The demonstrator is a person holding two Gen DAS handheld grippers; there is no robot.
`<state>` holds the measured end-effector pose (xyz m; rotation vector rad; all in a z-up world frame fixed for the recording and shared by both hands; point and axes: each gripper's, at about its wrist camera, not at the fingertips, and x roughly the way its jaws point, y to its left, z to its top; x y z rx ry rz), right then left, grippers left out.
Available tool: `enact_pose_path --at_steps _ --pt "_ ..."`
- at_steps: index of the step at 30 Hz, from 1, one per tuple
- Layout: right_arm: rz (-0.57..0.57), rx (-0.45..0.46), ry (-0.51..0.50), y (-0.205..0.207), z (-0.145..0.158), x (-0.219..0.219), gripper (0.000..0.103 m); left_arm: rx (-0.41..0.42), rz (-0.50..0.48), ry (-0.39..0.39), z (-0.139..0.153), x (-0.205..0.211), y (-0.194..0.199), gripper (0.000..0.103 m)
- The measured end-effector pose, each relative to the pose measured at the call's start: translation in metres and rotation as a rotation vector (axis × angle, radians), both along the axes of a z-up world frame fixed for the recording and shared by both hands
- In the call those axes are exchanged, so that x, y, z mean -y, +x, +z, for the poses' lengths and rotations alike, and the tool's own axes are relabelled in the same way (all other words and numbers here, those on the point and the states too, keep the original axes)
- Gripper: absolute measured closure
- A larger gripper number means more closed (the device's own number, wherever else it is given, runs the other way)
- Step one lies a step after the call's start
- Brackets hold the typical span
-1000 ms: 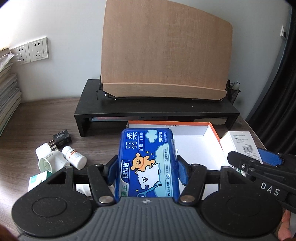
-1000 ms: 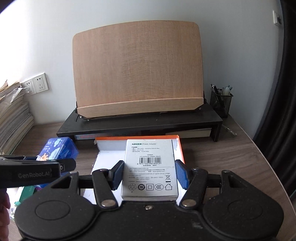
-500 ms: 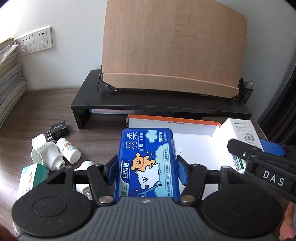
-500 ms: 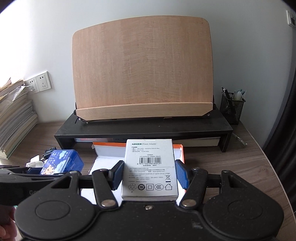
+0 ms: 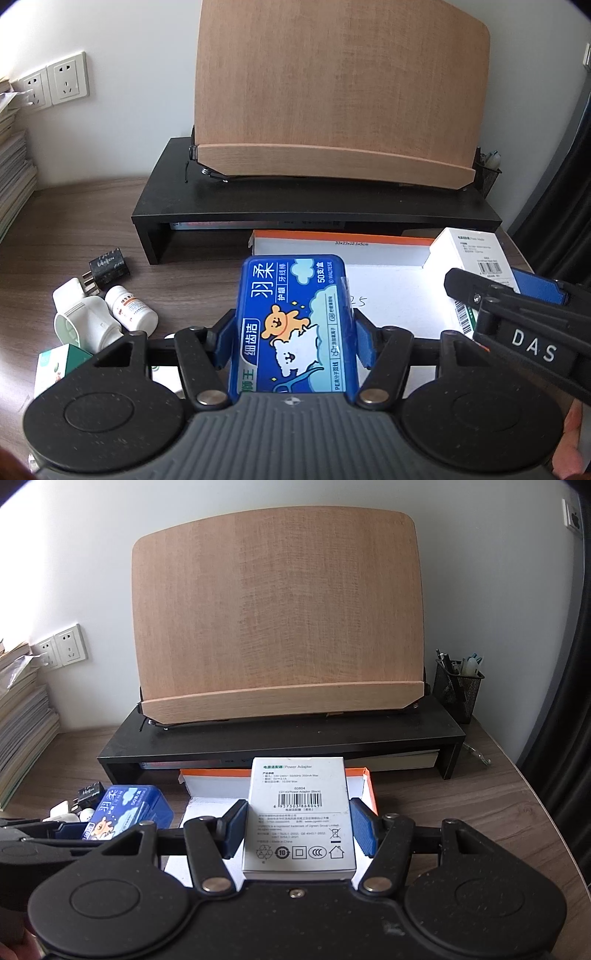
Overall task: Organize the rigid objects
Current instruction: 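Carry the blue floss box with left tool while right tool carries the white adapter box toward the open box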
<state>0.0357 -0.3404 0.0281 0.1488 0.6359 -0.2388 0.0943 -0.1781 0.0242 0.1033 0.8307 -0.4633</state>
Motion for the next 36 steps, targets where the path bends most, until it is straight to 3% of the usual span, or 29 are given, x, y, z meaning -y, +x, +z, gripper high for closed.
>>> enact_pose_path --at_steps 36 --pt "-0.055 -0.079 -0.012 0.034 -0.024 0.018 0.032 -0.053 -0.084 0.025 -0.026 0.018 0.034 0.040"
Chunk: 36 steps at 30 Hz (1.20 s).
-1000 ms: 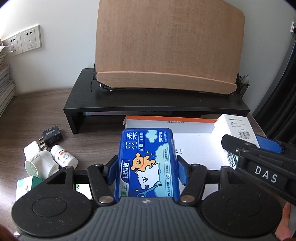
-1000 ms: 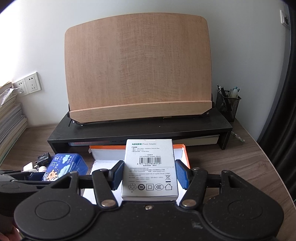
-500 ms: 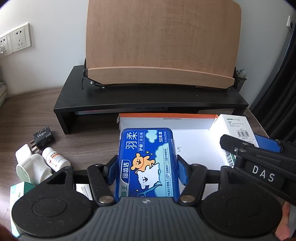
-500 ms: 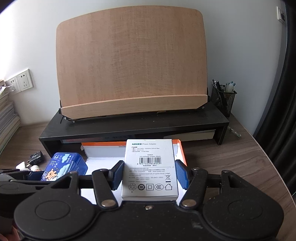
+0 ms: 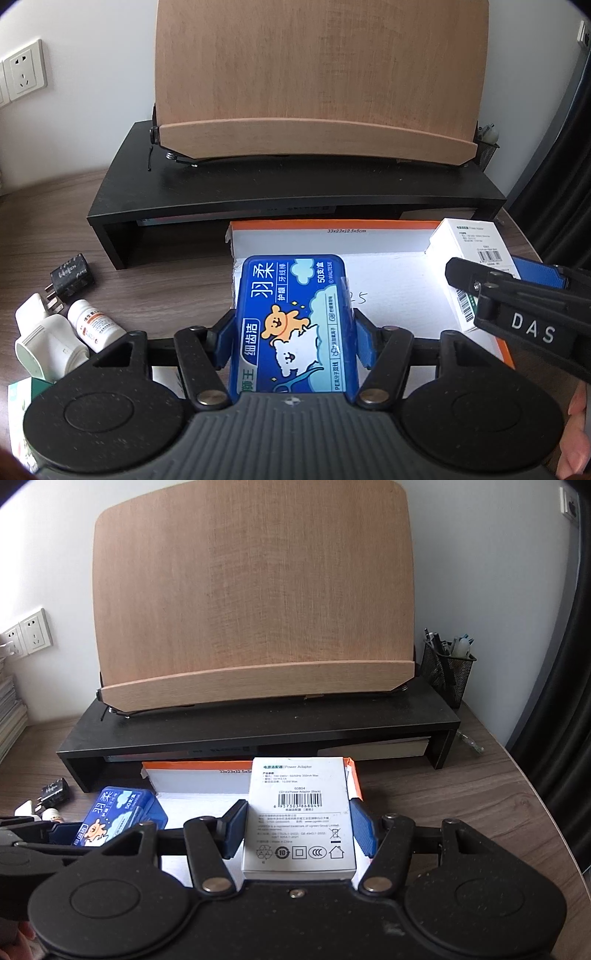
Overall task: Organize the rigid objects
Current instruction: 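Carry the blue floss box with left tool while right tool carries the white adapter box toward the open box, then lower both boxes into the open white box and open both tools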
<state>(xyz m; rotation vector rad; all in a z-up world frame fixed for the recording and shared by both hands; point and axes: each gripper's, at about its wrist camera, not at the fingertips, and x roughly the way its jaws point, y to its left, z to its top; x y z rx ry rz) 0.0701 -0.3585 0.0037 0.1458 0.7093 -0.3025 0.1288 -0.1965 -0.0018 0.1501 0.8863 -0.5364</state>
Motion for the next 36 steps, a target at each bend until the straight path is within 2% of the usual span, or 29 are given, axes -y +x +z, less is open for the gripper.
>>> enact_pose_path --at_steps 25,35,36 --pt "0.010 -0.068 0.021 0.038 -0.029 0.019 0.032 -0.045 0.001 0.012 -0.028 0.023 0.034 0.040" --pt "-0.014 -0.036 0.002 0.018 -0.020 0.027 0.030 -0.063 -0.033 -0.017 -0.036 0.039 0.037 0.040" --pt "-0.023 -0.031 -0.005 0.015 -0.018 0.028 0.030 -0.074 -0.042 -0.034 -0.035 0.040 0.036 0.034"
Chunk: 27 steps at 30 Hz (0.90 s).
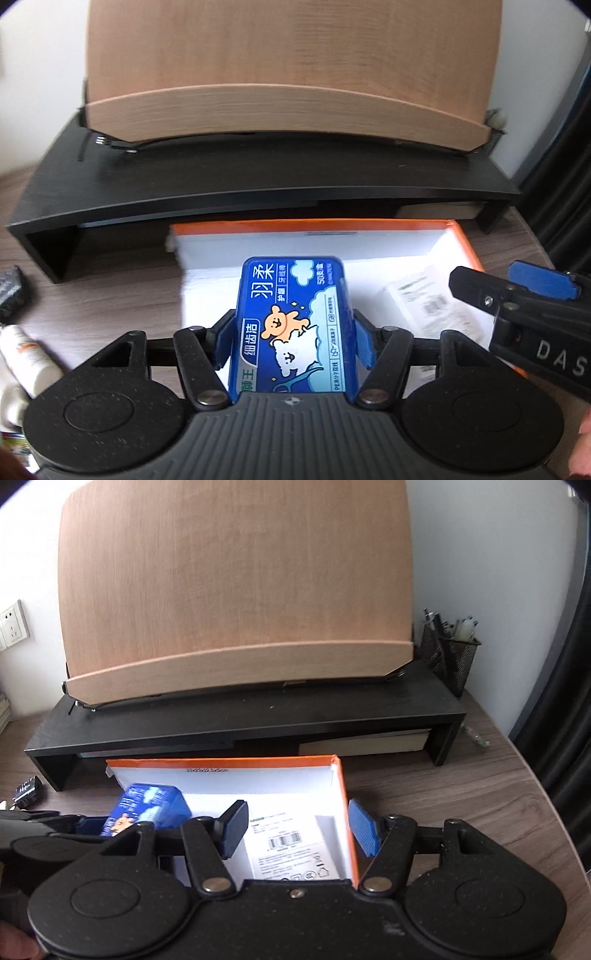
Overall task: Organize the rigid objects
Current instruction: 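Lower both boxes into the open white box and open both tools, then withdraw both tools from the box back toward the scattered items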
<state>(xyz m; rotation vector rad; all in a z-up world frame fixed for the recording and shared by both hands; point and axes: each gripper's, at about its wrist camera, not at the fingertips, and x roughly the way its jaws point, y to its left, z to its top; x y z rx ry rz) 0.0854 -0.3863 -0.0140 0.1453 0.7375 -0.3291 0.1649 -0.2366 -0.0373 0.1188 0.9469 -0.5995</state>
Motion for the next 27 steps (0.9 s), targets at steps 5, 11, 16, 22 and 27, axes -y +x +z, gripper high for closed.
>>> enact_pose_path --at_steps 5,11,16,22,27 --pt "-0.021 0.031 0.007 -0.014 0.012 0.005 0.029 0.018 -0.004 0.005 0.010 0.004 -0.009 0.021" --pt "-0.021 0.058 0.016 -0.032 0.022 0.006 0.026 0.048 0.027 0.032 0.025 0.001 -0.022 0.014" --pt "0.007 0.059 0.063 -0.050 0.024 0.008 0.019 0.056 0.061 0.039 0.036 -0.009 -0.036 0.010" --pt "0.053 0.059 0.065 -0.067 0.025 0.000 0.018 0.066 0.101 0.042 0.042 -0.016 -0.059 0.010" --pt "0.081 0.074 0.063 -0.080 0.030 0.000 0.017 0.079 0.139 0.028 0.049 -0.023 -0.076 0.010"
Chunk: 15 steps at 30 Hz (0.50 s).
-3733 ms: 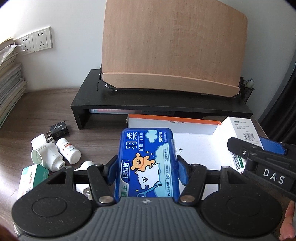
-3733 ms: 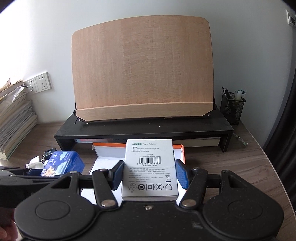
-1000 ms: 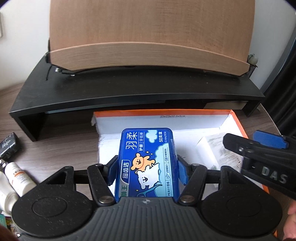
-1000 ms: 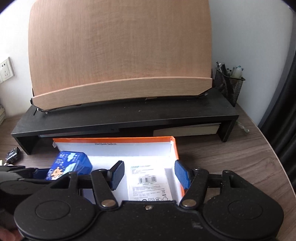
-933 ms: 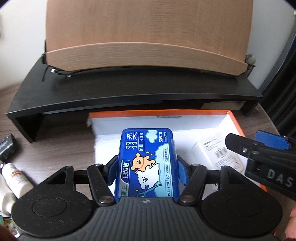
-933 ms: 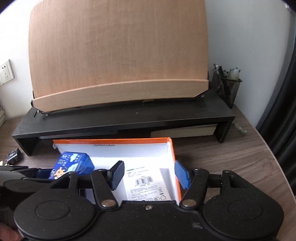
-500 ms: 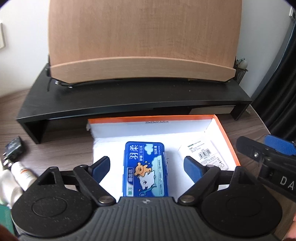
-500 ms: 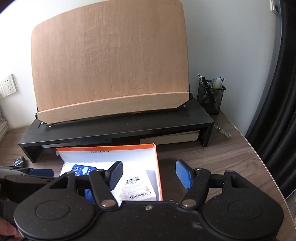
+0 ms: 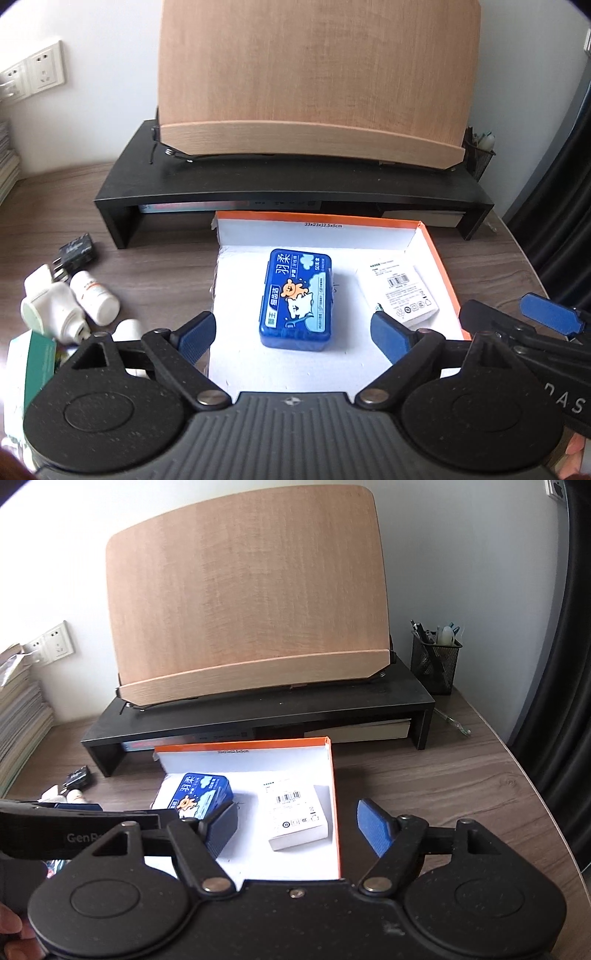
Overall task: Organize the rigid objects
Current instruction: 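Withdraw both tools from the box back toward the scattered items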
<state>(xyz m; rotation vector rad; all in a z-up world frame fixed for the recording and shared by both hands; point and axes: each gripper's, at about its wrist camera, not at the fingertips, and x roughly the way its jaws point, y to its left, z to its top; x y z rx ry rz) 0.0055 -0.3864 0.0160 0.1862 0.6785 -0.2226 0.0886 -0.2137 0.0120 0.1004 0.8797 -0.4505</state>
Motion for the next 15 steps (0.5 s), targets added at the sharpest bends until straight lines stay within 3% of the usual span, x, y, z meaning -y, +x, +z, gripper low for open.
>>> enact_pose_path --at_steps 15 --pt "0.109 0.017 -0.004 -0.023 0.002 -0.015 0.017 0.026 0.105 -0.003 0.001 -0.020 -0.038 0.010"
